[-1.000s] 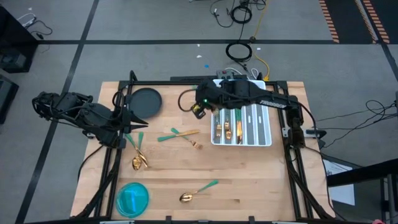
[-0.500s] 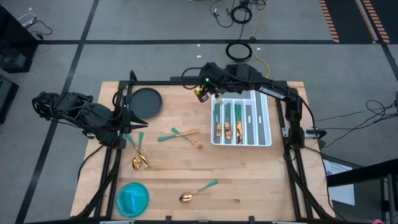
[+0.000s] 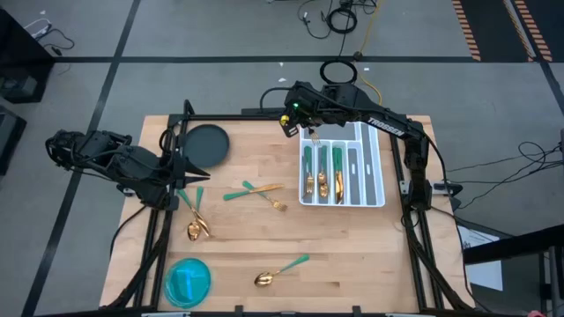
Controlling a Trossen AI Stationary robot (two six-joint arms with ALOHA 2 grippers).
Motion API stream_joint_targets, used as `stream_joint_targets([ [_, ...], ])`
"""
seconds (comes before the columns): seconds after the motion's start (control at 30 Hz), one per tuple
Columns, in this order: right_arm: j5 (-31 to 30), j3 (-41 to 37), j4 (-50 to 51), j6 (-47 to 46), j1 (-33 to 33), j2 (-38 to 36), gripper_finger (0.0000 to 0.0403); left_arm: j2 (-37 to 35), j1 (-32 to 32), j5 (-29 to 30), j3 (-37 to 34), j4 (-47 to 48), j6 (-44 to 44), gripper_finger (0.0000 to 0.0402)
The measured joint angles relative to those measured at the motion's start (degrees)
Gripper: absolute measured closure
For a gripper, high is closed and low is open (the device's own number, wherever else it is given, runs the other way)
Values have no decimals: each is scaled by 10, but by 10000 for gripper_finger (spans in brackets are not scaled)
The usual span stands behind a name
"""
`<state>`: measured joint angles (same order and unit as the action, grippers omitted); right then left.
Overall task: Sort silverware
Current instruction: Put the green fork into the white silverware organizer
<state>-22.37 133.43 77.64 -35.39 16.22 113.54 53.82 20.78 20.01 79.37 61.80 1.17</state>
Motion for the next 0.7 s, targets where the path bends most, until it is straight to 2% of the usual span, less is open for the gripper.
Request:
stream_joint_targets([
  [0.7, 8, -1, 73, -148, 10, 0, 403, 0, 0, 0, 0, 0, -2, 363],
])
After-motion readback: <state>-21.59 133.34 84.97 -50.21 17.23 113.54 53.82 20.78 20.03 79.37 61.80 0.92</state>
